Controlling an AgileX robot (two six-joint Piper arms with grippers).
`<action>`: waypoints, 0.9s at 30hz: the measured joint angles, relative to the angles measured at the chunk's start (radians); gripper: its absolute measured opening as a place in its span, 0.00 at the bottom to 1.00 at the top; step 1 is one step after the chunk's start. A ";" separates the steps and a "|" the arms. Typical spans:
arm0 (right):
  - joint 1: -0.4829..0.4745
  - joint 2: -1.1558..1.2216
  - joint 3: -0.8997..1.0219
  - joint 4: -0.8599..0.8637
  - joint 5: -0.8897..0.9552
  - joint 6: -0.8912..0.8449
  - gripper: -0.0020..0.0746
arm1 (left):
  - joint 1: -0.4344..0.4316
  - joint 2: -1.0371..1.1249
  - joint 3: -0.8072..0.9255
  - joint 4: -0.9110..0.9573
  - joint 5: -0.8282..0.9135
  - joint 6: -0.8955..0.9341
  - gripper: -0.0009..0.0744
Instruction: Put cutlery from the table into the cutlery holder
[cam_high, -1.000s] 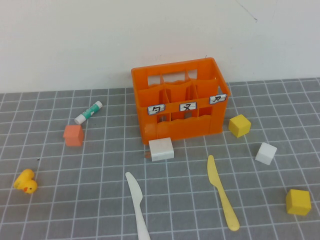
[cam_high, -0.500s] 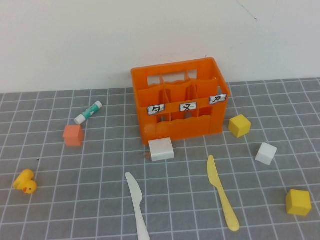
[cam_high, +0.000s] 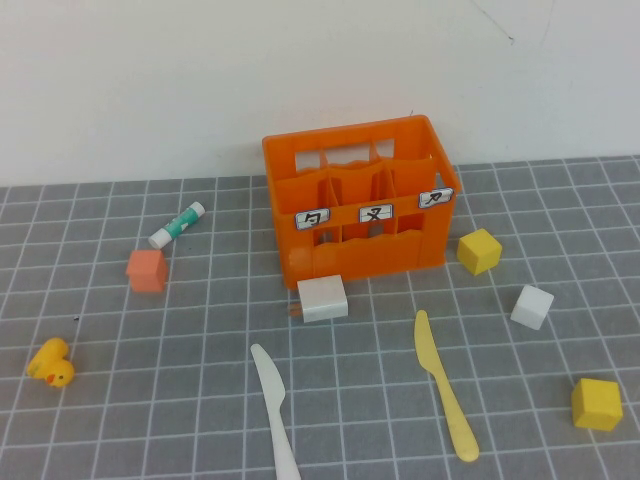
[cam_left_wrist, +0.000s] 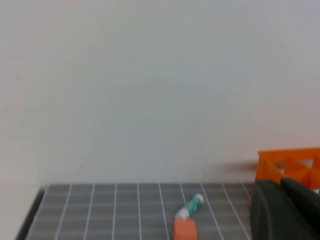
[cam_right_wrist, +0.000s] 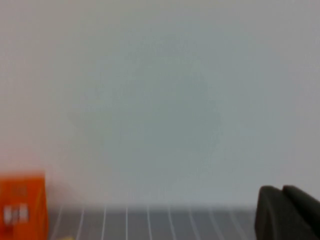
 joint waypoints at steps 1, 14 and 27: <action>0.000 0.027 -0.002 0.028 0.057 -0.051 0.02 | 0.000 0.005 0.014 -0.006 0.002 0.000 0.01; 0.000 0.359 -0.004 0.544 0.405 -0.755 0.02 | 0.000 0.313 -0.029 -0.256 0.261 0.019 0.01; 0.000 0.507 0.169 0.602 0.344 -0.935 0.02 | 0.000 0.837 -0.267 -0.403 0.538 0.250 0.01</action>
